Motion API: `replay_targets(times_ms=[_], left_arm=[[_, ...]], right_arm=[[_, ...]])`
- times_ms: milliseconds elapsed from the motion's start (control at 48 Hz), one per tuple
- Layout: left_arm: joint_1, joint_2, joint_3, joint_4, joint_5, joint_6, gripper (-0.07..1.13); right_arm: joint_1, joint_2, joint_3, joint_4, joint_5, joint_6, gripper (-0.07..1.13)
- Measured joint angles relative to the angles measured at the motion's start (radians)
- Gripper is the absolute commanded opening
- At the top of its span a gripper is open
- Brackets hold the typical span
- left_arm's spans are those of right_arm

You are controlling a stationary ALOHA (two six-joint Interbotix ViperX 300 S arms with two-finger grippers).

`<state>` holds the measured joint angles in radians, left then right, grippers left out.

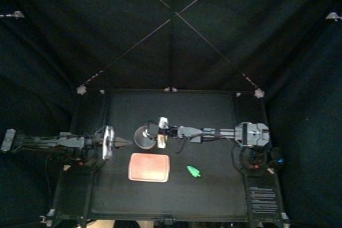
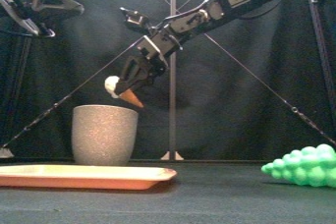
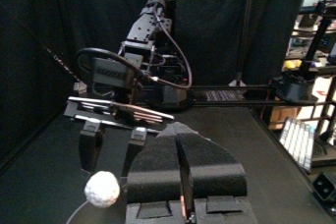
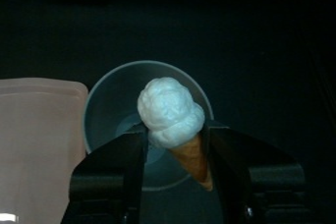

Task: Pick the ice cream then place it in the grey bowl
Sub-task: Drop ice cream in the grey bowl and return to neutral

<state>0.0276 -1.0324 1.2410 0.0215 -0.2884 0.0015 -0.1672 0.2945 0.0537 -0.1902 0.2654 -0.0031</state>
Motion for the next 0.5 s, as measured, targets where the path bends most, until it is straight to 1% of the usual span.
replay_targets(times_ms=[146,188,229,375,500], left_arm=[[0.002,-0.003,0.0,0.0,0.002,0.0,-0.03],[0.003,-0.003,0.0,-0.002,0.0,0.0,-0.03],[0.003,-0.003,0.0,0.0,0.002,0.0,-0.03],[0.006,-0.005,0.0,0.0,0.0,0.0,-0.03],[0.008,-0.005,0.0,0.0,0.002,0.0,-0.03]], right_arm=[[0.005,0.011,-0.023,0.0,0.015,0.005,0.97],[0.005,0.011,-0.025,0.0,0.017,0.002,1.0],[0.005,0.011,-0.023,0.002,0.017,0.002,1.02],[0.006,-0.023,-0.009,0.0,0.015,0.005,1.02],[0.002,-0.152,0.057,-0.005,0.009,0.023,1.02]])
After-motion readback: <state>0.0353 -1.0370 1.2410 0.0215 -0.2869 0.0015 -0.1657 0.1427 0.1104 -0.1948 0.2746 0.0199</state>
